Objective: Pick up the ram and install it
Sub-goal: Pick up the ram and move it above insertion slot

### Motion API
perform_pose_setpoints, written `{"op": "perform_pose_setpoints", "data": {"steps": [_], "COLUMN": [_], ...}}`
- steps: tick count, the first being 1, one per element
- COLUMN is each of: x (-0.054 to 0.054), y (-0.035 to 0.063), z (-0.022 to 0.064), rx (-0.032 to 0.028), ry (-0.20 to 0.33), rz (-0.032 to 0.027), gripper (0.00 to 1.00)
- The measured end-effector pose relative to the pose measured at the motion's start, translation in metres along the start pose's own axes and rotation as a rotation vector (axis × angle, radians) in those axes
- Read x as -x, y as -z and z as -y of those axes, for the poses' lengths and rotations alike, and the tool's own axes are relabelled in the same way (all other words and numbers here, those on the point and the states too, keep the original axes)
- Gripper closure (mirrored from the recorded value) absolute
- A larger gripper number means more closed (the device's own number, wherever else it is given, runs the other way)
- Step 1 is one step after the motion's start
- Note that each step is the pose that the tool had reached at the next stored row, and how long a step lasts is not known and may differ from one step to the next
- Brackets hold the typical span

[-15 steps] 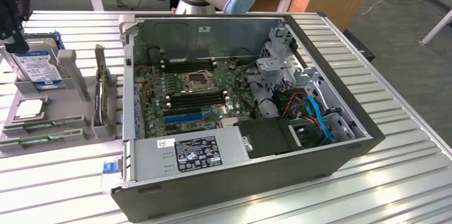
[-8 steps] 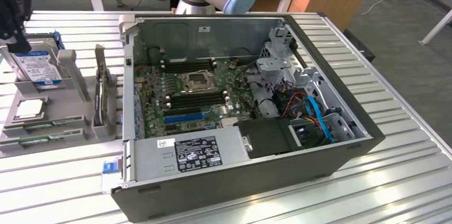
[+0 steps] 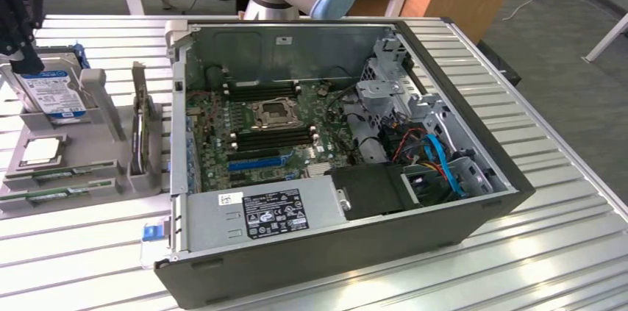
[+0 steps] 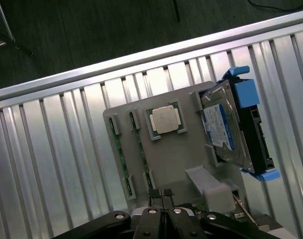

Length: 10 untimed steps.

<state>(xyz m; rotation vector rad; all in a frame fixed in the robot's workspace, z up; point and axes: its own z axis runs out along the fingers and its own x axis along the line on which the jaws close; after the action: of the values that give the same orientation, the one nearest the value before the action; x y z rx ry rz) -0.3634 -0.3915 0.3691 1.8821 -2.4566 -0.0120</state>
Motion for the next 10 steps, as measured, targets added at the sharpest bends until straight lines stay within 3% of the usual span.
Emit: {"op": "perform_pose_setpoints", "data": {"steps": [10], "x": [0.0000], "y": [-0.0002], "z": [0.0000], "rx": [-0.0050], "ry": [0.156], "rz": [-0.0054], "gripper": [0.90]}}
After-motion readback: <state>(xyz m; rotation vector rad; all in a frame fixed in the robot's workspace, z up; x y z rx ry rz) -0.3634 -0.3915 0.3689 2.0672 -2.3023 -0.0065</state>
